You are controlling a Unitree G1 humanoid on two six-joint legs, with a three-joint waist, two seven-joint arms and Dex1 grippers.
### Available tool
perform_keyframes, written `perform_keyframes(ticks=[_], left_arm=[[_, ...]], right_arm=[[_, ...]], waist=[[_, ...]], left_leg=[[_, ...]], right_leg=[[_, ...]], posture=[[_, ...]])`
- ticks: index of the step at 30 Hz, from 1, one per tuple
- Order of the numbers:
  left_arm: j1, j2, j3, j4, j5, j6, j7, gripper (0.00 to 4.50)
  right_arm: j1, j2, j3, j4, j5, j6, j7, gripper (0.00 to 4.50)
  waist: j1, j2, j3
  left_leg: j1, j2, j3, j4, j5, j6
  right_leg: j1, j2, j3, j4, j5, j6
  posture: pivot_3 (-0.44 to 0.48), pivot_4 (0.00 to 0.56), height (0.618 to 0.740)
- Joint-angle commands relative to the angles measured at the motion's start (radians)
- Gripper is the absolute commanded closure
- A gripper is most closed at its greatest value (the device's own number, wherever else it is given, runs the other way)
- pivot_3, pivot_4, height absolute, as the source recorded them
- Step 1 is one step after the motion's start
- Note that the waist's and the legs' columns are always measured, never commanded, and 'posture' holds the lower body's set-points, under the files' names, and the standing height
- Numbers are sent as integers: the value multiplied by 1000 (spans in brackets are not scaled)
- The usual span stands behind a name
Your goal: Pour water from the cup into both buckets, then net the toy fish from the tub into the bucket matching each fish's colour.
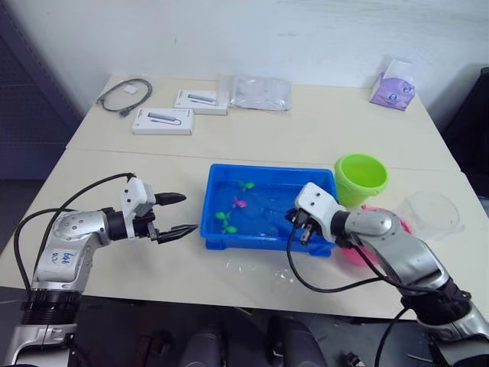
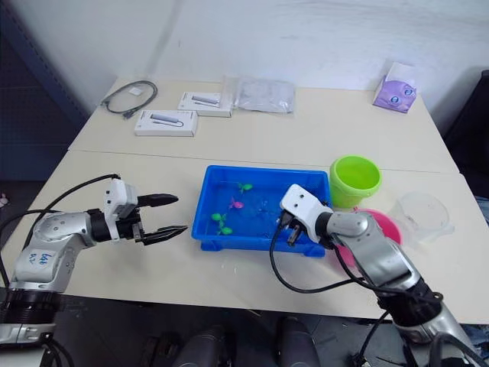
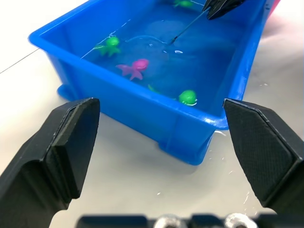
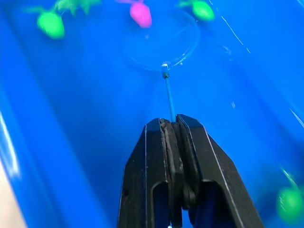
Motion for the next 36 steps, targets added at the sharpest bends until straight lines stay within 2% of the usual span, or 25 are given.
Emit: perform_keyframes(ticks=[1, 8, 18, 27, 32, 36], left_arm=[[8, 13, 22, -43, -11, 3, 6, 56], [4, 7, 20, -50, -20, 10, 9, 56], [-53, -34, -18, -70, -56, 28, -17, 56], [-185, -125, -141, -47, -61, 45, -93, 56], [-269, -179, -177, 28, -50, 18, -135, 56], [-301, -196, -206, 97, -27, -17, -188, 56]], right_arm=[[-18, 16, -55, -33, 66, 49, 38, 4500], [-11, 30, -140, -86, 167, 148, 42, 4500], [178, -70, -399, -266, 302, 164, 59, 4500], [486, -66, -852, -496, 477, 152, 48, 4500], [661, -29, -1114, -565, 609, 189, 19, 4500], [795, 1, -1273, -589, 696, 153, 11, 4500]], waist=[[1, 0, 0], [0, 0, 0], [4, 1, 0], [25, 0, 0], [28, 1, 0], [29, 1, 0]], left_leg=[[-1, 0, -1, 0, 0, 0], [-4, 0, -2, 0, 0, 0], [-4, -1, -2, 0, 0, 0], [-3, -1, -2, 1, 0, 1], [-3, -1, -2, 1, 1, 1], [-3, -1, -1, 1, 1, 1]], right_leg=[[-1, 0, -1, 0, 0, 0], [-2, 0, -4, -1, 0, 0], [0, 0, -4, -2, 1, 1], [2, 1, -4, -2, 2, 3], [2, 2, -4, -2, 2, 3], [2, 4, -3, -2, 2, 3]], posture=[[0, 150, 739], [0, 150, 739], [0, 150, 739], [0, 150, 739], [0, 150, 739], [0, 150, 739]])
